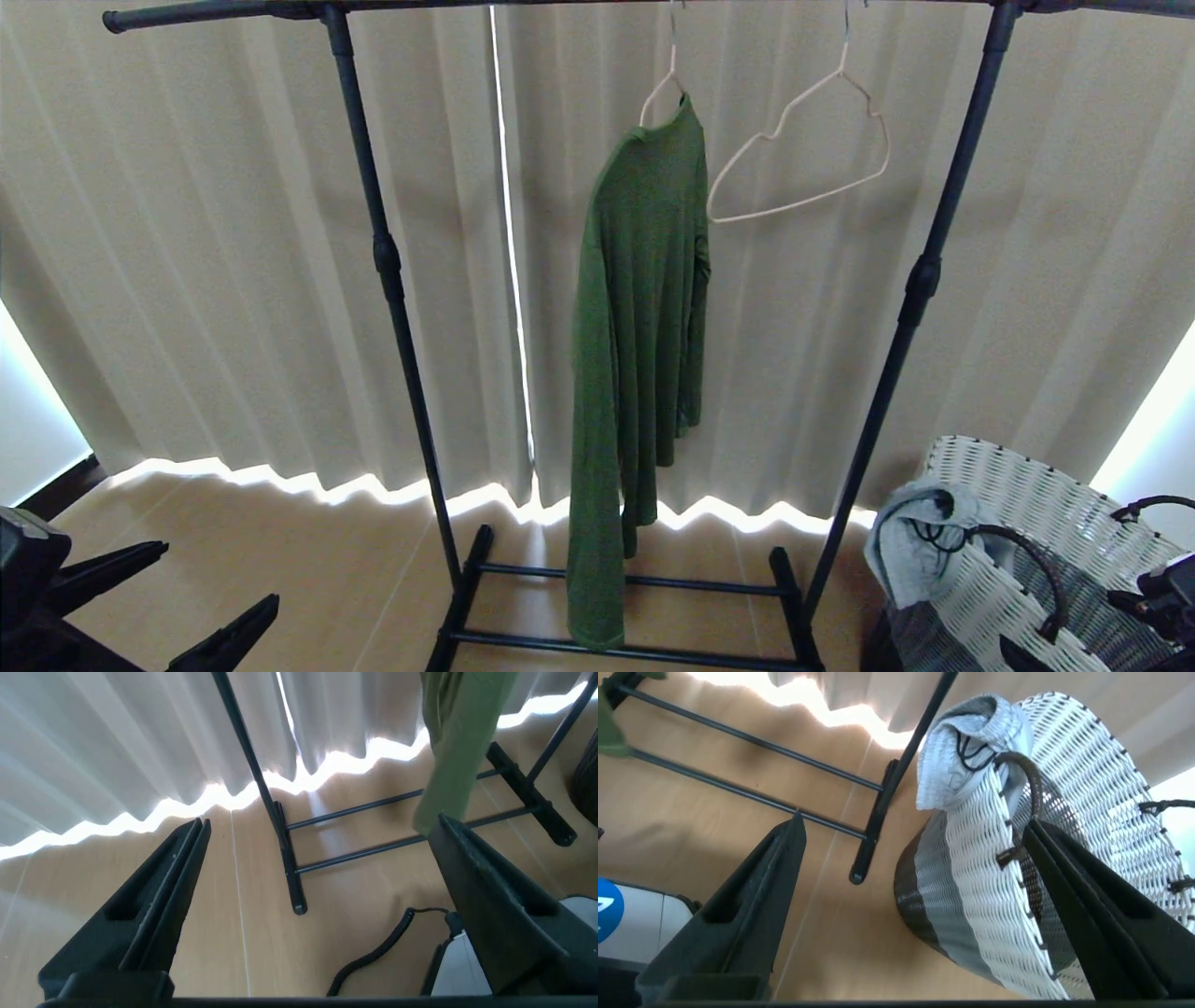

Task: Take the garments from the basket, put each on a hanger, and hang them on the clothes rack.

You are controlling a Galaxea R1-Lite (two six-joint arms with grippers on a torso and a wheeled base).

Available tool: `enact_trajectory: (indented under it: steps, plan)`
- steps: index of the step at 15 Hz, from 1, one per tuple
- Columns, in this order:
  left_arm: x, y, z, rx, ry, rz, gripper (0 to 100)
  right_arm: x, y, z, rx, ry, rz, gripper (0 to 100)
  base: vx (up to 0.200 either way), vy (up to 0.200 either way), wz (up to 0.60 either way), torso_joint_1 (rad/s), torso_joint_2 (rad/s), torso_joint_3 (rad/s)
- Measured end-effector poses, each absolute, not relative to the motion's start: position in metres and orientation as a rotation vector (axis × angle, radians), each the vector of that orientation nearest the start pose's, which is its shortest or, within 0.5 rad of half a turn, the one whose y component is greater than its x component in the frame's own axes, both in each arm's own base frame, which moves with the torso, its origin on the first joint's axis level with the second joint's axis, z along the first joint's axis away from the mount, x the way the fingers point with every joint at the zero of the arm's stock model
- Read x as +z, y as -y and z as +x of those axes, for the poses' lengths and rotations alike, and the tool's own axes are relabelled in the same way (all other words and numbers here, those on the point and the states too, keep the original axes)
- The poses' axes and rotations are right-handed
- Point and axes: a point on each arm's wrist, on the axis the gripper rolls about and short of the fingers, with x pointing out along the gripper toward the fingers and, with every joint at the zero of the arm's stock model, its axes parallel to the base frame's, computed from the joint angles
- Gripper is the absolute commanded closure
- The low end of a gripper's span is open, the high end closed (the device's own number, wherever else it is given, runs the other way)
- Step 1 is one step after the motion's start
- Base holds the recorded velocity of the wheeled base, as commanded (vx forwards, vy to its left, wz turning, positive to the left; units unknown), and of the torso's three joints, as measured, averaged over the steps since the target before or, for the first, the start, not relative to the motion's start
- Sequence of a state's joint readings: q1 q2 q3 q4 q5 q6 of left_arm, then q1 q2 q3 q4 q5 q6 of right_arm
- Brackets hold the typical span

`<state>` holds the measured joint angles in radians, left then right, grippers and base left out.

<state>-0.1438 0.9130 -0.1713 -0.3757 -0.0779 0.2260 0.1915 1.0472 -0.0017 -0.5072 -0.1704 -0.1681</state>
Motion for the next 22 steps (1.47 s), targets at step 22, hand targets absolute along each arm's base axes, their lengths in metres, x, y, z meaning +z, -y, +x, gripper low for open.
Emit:
enact_trajectory:
  steps: [22]
  plan:
    - [0.1389,0.0147,0.0886,-0.261,-0.329,0.234,0,0.0944,-0.0134,0.0895,0.063,-0.524,-0.259,0,0.091,-0.018,0.0,0.001,0.0,0.0]
